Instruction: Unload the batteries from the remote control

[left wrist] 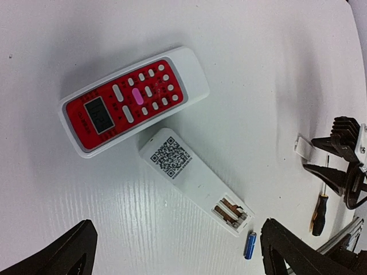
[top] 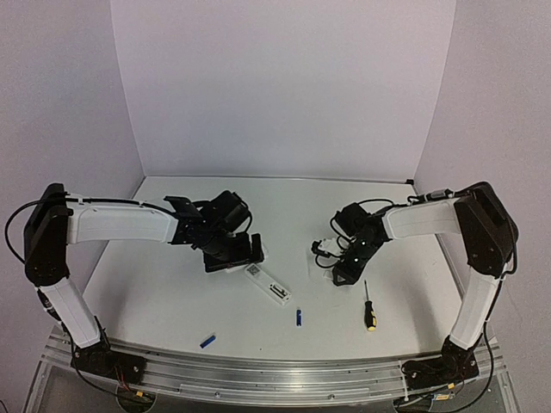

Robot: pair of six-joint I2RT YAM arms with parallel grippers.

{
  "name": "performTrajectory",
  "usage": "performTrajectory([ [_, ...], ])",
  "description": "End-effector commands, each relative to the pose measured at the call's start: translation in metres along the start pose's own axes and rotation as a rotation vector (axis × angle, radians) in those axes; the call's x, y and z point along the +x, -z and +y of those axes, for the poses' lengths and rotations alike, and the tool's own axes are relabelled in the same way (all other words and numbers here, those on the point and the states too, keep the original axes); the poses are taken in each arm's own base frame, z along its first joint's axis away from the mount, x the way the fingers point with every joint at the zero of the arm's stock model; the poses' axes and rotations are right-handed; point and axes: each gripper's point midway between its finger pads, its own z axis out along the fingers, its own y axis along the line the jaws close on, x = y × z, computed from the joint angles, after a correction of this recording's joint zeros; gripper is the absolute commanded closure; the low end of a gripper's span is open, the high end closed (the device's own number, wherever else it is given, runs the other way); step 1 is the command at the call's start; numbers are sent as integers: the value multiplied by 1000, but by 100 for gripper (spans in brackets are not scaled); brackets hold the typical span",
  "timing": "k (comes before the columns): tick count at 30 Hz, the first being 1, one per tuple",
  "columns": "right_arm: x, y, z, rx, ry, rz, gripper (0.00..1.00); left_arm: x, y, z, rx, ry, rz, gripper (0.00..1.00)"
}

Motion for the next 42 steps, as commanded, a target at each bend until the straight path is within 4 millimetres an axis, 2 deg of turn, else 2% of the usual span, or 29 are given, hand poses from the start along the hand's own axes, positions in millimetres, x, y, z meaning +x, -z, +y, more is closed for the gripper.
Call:
performTrajectory([
  [1,41,-20,17,-39,15,167,67,-18,21,3,101,-57,-53,0],
  [4,43,-22,19,-40,19,187,77,-16,23,9,164,-41,-39,0],
  [9,45,-22,21,-8,41,208,85,-18,15,23,177,-12,-22,0],
  [14,35,-15,19,25,43,184,91,-18,6,26,174,-6,-15,0],
  [24,3,22,25,29,43,31,95,-19,3,26,179,-10,-9,0],
  [29,-6,38,29,20,33,-29,95,-18,2,29,173,-4,-9,0],
  [35,-25,53,47,4,-44,-87,94,-15,-4,29,202,11,11,1],
  [42,-55,56,91,-25,-117,-110,92,-13,-17,18,260,1,41,4],
])
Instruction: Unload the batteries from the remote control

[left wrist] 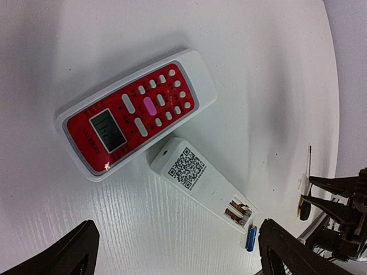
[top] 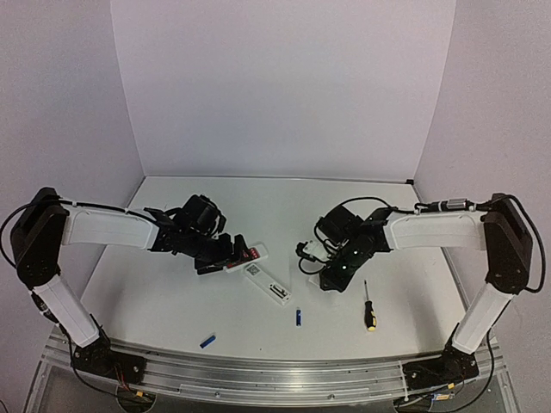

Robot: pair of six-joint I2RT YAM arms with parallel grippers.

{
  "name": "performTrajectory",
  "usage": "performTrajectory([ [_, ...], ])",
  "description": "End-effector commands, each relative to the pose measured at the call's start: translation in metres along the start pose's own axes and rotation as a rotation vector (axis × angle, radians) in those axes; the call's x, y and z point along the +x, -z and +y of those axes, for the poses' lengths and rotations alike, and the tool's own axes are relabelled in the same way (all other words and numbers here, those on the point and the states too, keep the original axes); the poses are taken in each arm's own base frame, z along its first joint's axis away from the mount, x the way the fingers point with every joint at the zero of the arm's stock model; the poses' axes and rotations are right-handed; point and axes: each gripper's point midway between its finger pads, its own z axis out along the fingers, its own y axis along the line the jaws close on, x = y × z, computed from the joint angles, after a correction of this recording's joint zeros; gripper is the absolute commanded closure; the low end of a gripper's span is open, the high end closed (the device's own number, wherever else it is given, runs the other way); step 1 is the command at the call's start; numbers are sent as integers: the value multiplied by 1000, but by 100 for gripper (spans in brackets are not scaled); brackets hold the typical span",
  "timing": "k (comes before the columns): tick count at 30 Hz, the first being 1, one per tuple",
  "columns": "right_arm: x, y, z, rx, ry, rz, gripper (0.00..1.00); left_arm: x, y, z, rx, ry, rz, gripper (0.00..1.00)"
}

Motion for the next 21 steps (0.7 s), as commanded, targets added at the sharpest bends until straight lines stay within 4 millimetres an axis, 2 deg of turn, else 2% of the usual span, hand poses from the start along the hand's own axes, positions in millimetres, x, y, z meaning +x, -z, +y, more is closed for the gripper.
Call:
performTrajectory([
  [1,-35,11,30,-35,-103,-57,92,-6,-11,-10,57,-12,3,4],
  [5,-53,5,36,-15,-185,-64,92,-7,-21,-8,67,-11,12,6],
  [11,-72,-7,49,26,-129,-61,92,-13,-32,1,73,15,13,10],
  [21,-82,-22,64,30,-134,-6,91,-19,-41,11,51,33,-12,21],
])
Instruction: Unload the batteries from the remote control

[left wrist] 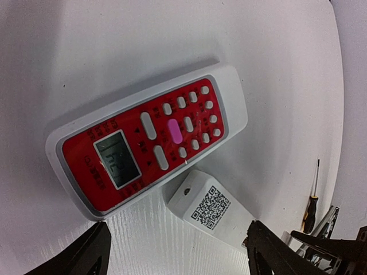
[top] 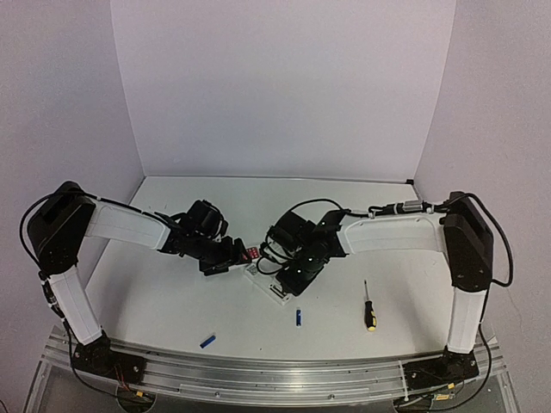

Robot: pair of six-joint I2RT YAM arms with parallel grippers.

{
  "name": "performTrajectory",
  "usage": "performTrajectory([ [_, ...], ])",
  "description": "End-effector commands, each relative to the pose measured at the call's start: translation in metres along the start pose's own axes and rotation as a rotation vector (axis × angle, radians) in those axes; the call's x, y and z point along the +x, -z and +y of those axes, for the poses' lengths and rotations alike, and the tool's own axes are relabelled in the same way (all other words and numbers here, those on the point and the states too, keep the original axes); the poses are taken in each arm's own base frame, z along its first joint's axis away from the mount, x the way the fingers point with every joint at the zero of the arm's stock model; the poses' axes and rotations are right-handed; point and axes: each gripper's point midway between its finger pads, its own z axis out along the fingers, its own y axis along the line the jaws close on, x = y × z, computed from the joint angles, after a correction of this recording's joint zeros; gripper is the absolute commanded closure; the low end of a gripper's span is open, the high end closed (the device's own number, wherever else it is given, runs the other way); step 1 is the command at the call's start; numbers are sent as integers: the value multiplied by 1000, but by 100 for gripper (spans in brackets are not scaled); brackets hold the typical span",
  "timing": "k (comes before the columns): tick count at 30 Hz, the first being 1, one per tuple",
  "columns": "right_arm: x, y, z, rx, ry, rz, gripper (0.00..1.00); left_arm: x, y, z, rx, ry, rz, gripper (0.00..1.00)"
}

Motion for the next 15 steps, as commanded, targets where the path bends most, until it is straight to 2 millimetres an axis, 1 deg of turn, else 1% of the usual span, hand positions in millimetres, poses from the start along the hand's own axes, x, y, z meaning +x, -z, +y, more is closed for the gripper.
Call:
performTrajectory([
  [1,-8,1,7,13,-18,15,91,-10,-4,-5,26,0,-39,22],
  [5,-4,-2,8,26,-21,44,91,-8,-5,-2,21,9,-42,25],
  [8,-5,-2,10,31,-20,48,90,-6,-6,0,24,14,-41,25],
  [15,-2,-11,13,24,-26,72,90,-1,-15,6,14,20,-19,28],
])
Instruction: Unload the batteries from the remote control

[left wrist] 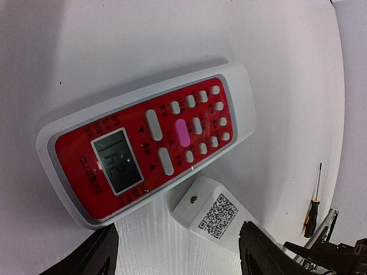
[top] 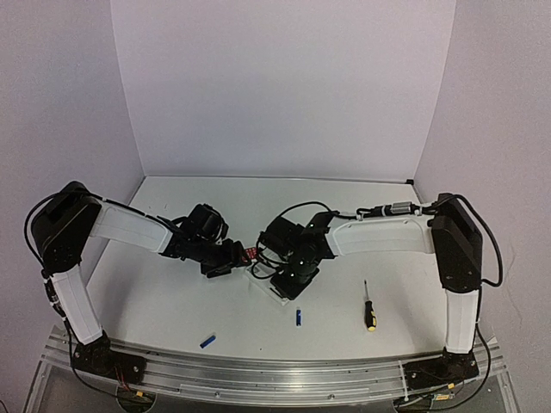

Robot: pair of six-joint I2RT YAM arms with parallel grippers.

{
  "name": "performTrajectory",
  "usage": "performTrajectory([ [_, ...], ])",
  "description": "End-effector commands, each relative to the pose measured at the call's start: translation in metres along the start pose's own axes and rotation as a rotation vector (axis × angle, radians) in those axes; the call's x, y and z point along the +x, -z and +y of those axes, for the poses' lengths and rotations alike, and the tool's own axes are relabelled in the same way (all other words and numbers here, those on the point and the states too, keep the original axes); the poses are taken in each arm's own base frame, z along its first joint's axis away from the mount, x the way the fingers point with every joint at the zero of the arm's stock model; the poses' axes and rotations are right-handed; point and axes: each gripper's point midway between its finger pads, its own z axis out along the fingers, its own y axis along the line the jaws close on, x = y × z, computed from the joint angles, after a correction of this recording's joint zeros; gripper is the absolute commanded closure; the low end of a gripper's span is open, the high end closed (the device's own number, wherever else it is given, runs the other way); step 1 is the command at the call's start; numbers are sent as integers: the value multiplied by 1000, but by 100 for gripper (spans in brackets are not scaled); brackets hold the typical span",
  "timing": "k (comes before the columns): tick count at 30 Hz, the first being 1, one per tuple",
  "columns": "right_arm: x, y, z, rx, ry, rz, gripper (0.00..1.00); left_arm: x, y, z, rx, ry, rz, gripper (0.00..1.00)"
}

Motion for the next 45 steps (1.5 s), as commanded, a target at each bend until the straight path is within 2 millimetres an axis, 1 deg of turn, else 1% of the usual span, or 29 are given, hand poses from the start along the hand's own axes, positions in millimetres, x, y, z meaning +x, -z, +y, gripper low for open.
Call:
performTrajectory([
  [1,-5,-3,3,6,-15,9,90,-2,-7,3,4,-1,-8,28],
  [4,-7,-6,2,15,-15,12,89,-1,-8,5,-5,7,-9,28],
  [7,-9,-8,3,13,-19,18,88,-5,-10,2,9,7,-21,28],
  [11,-9,-10,2,23,-25,22,86,-4,-11,4,6,11,-20,28],
  [18,-7,-12,0,38,-33,31,84,-3,-13,4,11,10,-15,28],
  [27,-5,-16,3,26,-35,48,82,-1,-14,5,9,15,-10,28],
  [32,-1,-16,2,29,-42,62,81,-1,-15,6,5,17,-11,28],
  [37,3,-10,2,25,-46,66,80,-1,-15,8,-3,21,-10,28],
  [45,3,-9,8,21,-19,67,80,1,-17,9,-3,24,-4,29],
])
